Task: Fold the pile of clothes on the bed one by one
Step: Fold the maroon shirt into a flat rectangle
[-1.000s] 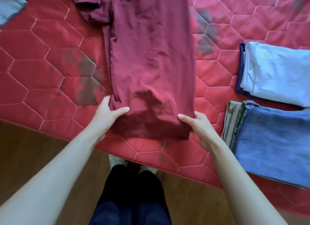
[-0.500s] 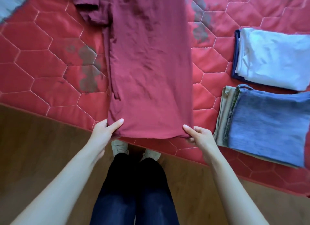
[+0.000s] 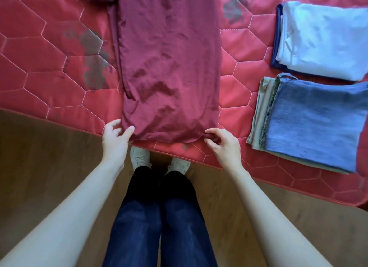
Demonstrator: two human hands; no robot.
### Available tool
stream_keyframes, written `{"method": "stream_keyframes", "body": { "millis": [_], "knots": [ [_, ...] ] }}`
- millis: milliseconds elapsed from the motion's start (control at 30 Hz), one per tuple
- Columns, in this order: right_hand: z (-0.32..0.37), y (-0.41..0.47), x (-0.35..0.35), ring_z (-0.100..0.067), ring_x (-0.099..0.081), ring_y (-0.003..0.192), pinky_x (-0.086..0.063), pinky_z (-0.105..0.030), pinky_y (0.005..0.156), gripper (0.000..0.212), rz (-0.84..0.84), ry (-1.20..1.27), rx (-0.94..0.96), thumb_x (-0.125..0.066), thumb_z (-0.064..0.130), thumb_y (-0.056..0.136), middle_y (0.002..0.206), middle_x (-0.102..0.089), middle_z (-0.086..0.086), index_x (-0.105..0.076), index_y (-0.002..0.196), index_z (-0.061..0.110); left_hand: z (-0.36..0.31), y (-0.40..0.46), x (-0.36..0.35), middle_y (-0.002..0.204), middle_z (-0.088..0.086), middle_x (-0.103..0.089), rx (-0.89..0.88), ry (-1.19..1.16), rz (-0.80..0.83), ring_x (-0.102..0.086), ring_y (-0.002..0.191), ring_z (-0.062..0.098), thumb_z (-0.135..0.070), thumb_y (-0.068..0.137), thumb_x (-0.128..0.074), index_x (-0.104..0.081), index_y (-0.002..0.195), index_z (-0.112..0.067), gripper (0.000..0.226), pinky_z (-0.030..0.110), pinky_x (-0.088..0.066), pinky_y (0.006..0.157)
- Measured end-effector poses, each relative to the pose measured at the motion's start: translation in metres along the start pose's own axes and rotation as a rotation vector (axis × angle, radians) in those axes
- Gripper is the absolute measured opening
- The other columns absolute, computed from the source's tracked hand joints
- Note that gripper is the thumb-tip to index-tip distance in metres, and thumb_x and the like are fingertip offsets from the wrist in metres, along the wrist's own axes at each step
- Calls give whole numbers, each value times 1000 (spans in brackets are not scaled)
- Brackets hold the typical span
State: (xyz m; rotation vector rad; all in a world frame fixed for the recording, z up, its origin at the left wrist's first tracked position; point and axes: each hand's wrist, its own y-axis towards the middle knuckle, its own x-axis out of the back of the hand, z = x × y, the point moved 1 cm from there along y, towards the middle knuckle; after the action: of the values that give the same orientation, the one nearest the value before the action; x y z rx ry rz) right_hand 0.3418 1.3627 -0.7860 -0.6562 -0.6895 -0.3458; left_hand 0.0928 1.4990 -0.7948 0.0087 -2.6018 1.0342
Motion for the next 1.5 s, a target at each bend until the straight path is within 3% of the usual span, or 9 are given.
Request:
{"method": "stream_keyframes", "body": {
  "millis": [200,333,600,767,933,1100,1200,1367,1500],
  "knots": [
    [1,-3,10,-3,-63,76,-51,-32,72,13,-48,34,-89,-76,20,71,80,-65,14,-66,77,26,0,12,4,103,-2,-59,13,54,21,-59,83,-2,-9,89,-66,-50,131,-13,45,5,-47,61],
    [3,-11,20,0,-63,67,-53,-28,72,15,-136,142,-127,-71,13,70,70,-67,16,-68,73,27,2,15,4,111,5,-57,36,70,-7,-59,87,4,-7,88,-67,-53,130,-6,44,5,-45,68],
    [2,-15,9,-9,-50,52,-36,-27,59,26,-401,193,-337,-72,18,75,51,-51,10,-48,66,20,-2,9,-5,82,-7,-56,26,116,-49,-57,54,-17,-1,87,-66,-56,121,-3,36,-3,-39,51],
    [-14,-42,-8,-29,-56,61,-39,-35,63,25,-214,23,-373,-69,27,85,56,-56,0,-50,73,15,-8,4,-1,105,0,-58,52,306,-102,-55,94,11,-19,87,-71,-60,123,-8,40,19,-39,85],
    [-9,-32,1,-6,-60,76,-41,-29,70,12,-306,98,-323,-64,27,86,86,-64,12,-55,94,26,-17,10,3,101,-6,-61,-76,459,-108,-55,99,14,-33,85,-70,-62,117,-19,35,27,-40,91],
    [14,41,7,-8,-56,90,-41,-28,82,38,-245,204,-315,-62,40,89,102,-61,8,-54,121,21,-51,48,-5,102,1,-67,-115,306,-30,-63,96,20,-28,86,-70,-59,120,-20,37,38,-47,99],
    [27,88,13,-13,-55,89,-39,-31,78,35,-156,155,-349,-64,44,87,95,-63,8,-59,112,20,-77,73,-15,98,0,-65,-181,281,3,-63,103,26,-28,84,-71,-58,113,-26,32,42,-48,97],
    [54,124,25,-18,-60,79,-49,-35,73,17,85,403,-287,-70,21,84,88,-71,-7,-69,89,4,-104,92,-36,93,-2,-63,-248,573,54,-55,91,17,-34,78,-76,-66,89,-22,19,25,-39,80],
    [57,111,43,-7,-64,77,-53,-25,71,16,79,676,-218,-72,30,81,87,-73,6,-74,89,17,-101,77,-42,83,1,-62,8,6,118,-57,85,18,-5,79,-73,-62,80,-22,20,19,-49,76]
  ]
}}
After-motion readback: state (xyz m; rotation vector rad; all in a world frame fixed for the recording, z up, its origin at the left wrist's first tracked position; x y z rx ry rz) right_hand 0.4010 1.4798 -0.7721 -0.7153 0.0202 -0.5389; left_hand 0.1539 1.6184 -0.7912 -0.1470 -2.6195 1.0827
